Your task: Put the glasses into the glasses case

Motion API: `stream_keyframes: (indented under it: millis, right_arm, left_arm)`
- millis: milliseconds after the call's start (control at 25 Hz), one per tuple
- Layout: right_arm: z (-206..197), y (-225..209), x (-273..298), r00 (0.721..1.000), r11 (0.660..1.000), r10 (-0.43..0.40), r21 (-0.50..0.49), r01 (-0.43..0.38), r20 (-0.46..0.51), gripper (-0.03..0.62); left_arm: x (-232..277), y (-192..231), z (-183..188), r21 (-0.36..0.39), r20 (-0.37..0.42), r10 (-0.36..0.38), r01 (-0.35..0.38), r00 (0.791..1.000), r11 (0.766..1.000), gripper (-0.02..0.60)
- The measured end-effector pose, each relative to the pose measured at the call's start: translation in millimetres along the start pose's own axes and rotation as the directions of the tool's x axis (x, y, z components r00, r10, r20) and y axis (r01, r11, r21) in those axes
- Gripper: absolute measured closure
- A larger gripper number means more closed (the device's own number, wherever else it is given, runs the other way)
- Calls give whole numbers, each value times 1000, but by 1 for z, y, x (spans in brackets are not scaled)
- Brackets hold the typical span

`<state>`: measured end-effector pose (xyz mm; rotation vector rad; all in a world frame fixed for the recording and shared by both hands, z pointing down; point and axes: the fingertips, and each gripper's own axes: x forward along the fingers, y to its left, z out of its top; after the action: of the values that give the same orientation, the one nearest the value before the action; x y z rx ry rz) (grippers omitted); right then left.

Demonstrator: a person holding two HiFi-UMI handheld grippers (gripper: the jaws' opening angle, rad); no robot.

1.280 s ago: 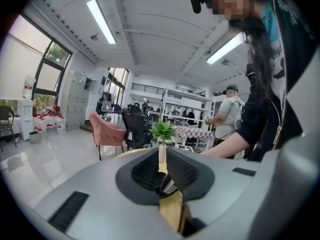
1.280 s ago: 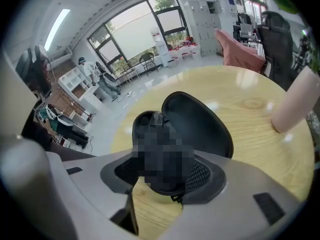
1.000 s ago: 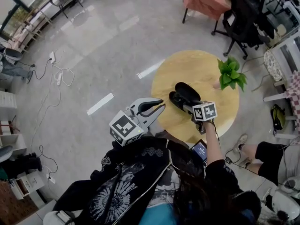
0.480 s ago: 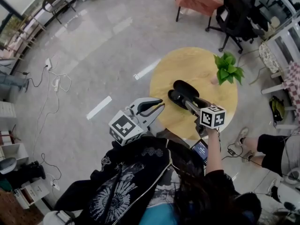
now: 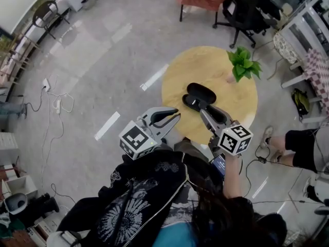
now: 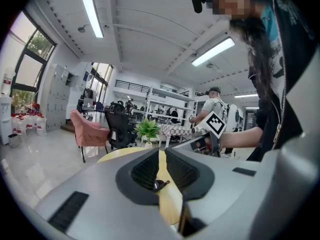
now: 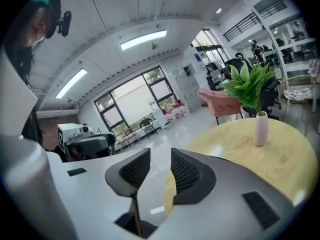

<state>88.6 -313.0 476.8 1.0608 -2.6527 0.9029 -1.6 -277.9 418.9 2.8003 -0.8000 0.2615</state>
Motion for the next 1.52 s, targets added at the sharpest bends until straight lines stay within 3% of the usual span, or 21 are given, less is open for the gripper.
stream_keyframes:
  millis: [240, 480, 920, 1080, 1280, 1520]
  right_arm:
    - [1, 43, -11, 995, 1000, -19, 13, 17, 99, 470]
    - [-11, 71, -24, 982, 996, -87, 46, 81, 166, 497]
    - [-46, 98, -52, 972, 984, -172, 83, 161, 162, 517]
    - [-49, 99, -64, 969, 981, -192, 55, 185, 156, 522]
    - [-54, 103, -86, 973, 986, -165, 24, 163, 159, 525]
    - [-74, 114, -149, 982, 990, -130, -31, 136, 139, 525]
  left_arm:
    - [-16, -13, -9, 18, -23, -87, 87, 996, 996, 543]
    - [-30, -27, -22, 16, -45, -186, 187, 982, 982, 543]
    - [-31, -60, -37, -7, -51, -312, 312, 949, 950, 543]
    - [-26, -74, -36, -4, -40, -331, 331, 943, 944, 543]
    - [-19, -92, -32, 1, -26, -310, 310, 950, 951, 543]
    - [-17, -158, -28, -7, -12, -269, 269, 963, 963, 543]
